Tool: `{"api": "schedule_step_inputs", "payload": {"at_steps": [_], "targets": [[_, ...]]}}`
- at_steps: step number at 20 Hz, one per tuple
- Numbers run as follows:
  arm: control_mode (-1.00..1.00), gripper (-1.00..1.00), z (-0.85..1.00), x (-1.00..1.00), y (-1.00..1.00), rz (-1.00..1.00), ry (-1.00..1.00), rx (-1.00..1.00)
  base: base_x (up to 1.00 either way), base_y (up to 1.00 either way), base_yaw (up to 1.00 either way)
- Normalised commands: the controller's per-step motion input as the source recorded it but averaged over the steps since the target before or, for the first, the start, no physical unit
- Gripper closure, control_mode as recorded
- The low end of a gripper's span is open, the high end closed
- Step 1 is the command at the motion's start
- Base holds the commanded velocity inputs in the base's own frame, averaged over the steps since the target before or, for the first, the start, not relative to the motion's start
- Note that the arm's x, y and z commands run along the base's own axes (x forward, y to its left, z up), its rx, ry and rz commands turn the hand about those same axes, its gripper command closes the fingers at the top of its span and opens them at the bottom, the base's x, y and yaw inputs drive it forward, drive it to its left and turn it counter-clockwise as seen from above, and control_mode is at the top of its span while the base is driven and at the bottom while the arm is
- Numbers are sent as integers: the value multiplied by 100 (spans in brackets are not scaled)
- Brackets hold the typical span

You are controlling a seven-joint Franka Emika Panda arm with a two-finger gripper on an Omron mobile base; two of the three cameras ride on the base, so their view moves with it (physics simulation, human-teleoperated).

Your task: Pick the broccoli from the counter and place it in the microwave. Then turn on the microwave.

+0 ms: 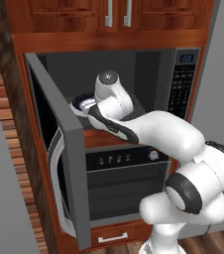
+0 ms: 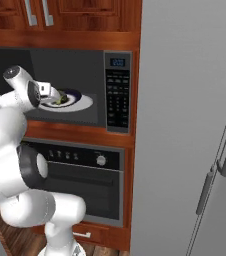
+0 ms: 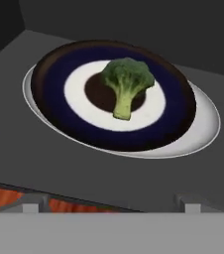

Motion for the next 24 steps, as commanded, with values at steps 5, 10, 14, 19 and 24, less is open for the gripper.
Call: {"api": "schedule_step_inputs", "payload": {"at_steps": [5, 10, 14, 19, 24], "targets": [[-100, -100, 71, -100, -31, 0, 0, 1, 0, 0, 0], [-100, -100, 39, -100, -11, 0, 0, 0, 0, 0, 0], [-100, -100, 8, -100, -19, -2, 0, 0, 0, 0, 0], [-100, -100, 18, -100, -23, -3, 6, 1, 0, 0, 0], [-100, 100, 18, -92, -1, 0, 5, 0, 0, 0, 0]]}}
